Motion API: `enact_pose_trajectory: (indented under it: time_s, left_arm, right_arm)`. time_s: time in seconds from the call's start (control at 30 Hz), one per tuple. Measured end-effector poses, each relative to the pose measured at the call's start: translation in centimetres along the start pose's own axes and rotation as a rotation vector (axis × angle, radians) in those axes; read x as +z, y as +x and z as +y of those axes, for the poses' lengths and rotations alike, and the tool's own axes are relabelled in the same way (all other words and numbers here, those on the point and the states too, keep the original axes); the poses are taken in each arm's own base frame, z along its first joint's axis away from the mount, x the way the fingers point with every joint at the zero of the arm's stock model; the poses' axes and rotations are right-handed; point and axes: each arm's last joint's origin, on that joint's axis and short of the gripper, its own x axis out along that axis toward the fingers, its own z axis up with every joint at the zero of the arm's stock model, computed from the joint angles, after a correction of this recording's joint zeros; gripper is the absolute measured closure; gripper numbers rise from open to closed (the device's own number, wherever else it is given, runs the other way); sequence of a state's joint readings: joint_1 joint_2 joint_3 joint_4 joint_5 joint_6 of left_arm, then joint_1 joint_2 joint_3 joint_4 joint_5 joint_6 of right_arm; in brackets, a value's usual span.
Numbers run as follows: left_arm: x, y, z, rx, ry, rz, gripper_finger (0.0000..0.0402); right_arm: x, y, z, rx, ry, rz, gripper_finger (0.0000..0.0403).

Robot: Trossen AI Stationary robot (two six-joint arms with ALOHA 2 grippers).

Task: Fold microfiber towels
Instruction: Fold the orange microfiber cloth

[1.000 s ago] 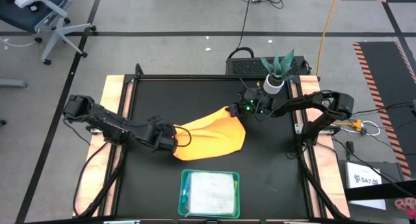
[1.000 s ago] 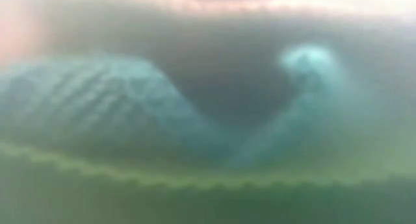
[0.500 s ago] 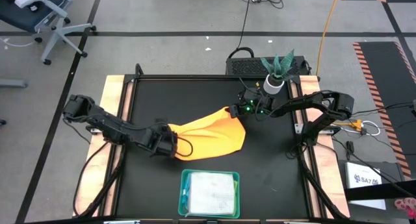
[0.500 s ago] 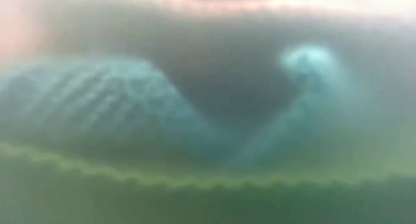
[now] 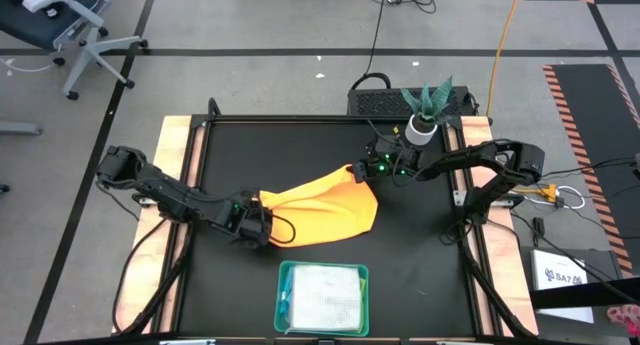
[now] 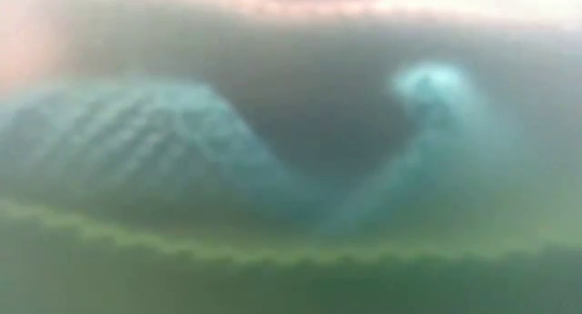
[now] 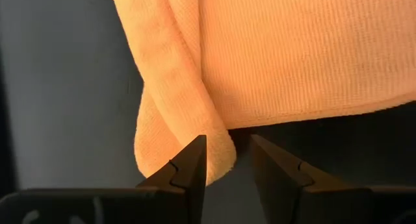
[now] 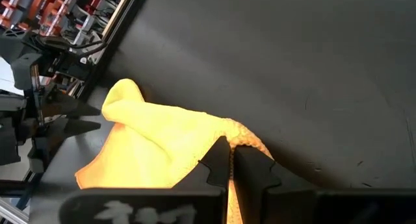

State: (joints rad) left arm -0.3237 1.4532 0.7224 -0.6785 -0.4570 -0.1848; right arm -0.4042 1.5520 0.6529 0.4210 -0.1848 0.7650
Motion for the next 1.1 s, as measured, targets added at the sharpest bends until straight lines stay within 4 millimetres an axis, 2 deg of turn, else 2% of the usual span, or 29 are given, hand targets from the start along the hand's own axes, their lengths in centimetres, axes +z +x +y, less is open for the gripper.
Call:
enact_pose_trajectory:
  time_s: [0.5, 0.73, 0.83, 1.0, 1.1]
  left_arm:
    - [-1.4, 1.4, -0.2, 0.023, -0.087, 0.012, 0.0282]
    - [-1.1, 1.8, 0.8, 0.081, -0.269, -0.008, 0.0283]
    - [-1.1, 2.0, 1.3, 0.087, -0.318, 0.006, 0.0303]
    - [-0.4, 1.9, 2.2, 0.031, -0.341, 0.03, 0.0382]
    - [0.7, 1.3, 3.1, 0.024, -0.361, 0.012, 0.0391]
  right_arm:
    - [0.0, 0.0, 0.0, 0.002, 0.0, 0.002, 0.0399]
    - [0.0, 0.0, 0.0, 0.002, 0.006, 0.001, 0.0399]
    - [0.0, 0.0, 0.0, 0.002, 0.008, 0.002, 0.0399]
    - [0.0, 0.0, 0.0, 0.002, 0.008, 0.002, 0.0399]
    - [0.0, 0.0, 0.0, 0.002, 0.008, 0.002, 0.0399]
